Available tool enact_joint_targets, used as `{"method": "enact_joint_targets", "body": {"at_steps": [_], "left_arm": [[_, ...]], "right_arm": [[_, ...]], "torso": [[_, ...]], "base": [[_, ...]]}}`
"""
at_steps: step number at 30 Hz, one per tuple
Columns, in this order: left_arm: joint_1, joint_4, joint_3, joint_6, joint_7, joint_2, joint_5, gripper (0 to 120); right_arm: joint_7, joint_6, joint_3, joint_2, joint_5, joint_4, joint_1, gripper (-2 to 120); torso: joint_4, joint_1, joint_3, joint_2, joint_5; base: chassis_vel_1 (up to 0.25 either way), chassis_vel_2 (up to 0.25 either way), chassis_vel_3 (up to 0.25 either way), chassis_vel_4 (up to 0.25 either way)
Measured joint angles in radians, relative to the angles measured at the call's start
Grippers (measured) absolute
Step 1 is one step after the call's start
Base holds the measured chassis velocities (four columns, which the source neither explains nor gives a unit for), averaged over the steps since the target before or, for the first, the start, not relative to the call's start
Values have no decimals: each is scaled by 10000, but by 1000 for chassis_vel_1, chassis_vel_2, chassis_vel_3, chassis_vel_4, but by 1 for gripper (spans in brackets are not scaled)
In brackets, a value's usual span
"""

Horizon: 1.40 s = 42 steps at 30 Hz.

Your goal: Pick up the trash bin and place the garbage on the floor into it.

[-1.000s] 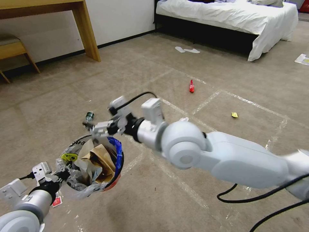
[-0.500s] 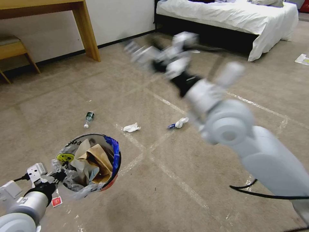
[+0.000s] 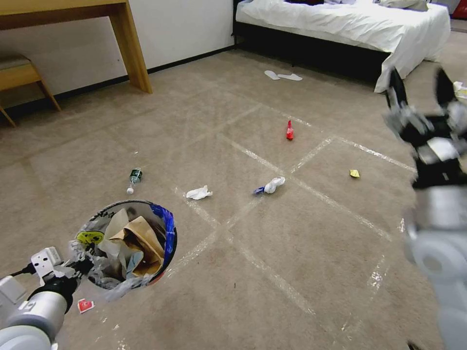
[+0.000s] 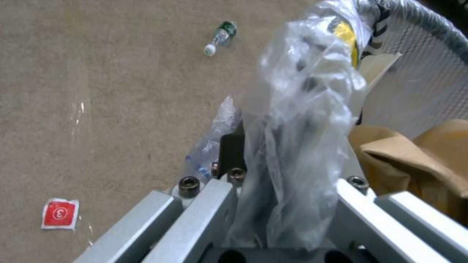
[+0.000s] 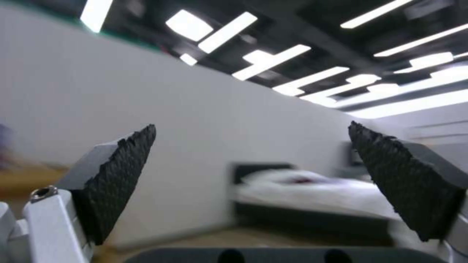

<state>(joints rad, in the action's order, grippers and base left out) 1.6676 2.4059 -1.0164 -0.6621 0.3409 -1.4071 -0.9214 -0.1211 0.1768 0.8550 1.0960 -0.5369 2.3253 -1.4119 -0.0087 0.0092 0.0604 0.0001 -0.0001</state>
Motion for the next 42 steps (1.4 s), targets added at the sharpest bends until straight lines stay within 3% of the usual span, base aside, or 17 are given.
{"method": "enact_joint_targets", "body": {"at_steps": [2,5,7,15,25,42], "left_arm": [[23,-3,-23,43,-40,-2,74,1],[40,-3,-42,66,-44,6,94,1],[63,-3,-73,124,-94,20,135,1],[65,-55,-18,241,-197,17,237,1],[7,-93,39,248,-214,15,246,1],[20,-98,26,254,-221,-44,275,1]], "right_arm": [[-281,257,22,576,689,-128,-610,100],[-437,280,-55,777,877,-169,-827,100],[-1284,24,-450,1086,1798,-462,-1290,100],[-2511,-976,-1117,965,2100,-1218,-1197,100],[-1901,-610,-1658,780,1702,-2023,-892,100],[-1608,-421,-2289,853,2068,-2130,-423,100]], "torso": [[3,0,1,-1,1],[3,0,0,-1,2],[5,0,1,-1,-1],[5,0,1,0,0],[4,0,2,0,1],[5,1,2,-1,-1]], "base": [[0,0,0,0],[0,0,0,0],[0,0,0,0],[0,0,0,0],[0,0,0,0],[-62,49,58,-58]]}}
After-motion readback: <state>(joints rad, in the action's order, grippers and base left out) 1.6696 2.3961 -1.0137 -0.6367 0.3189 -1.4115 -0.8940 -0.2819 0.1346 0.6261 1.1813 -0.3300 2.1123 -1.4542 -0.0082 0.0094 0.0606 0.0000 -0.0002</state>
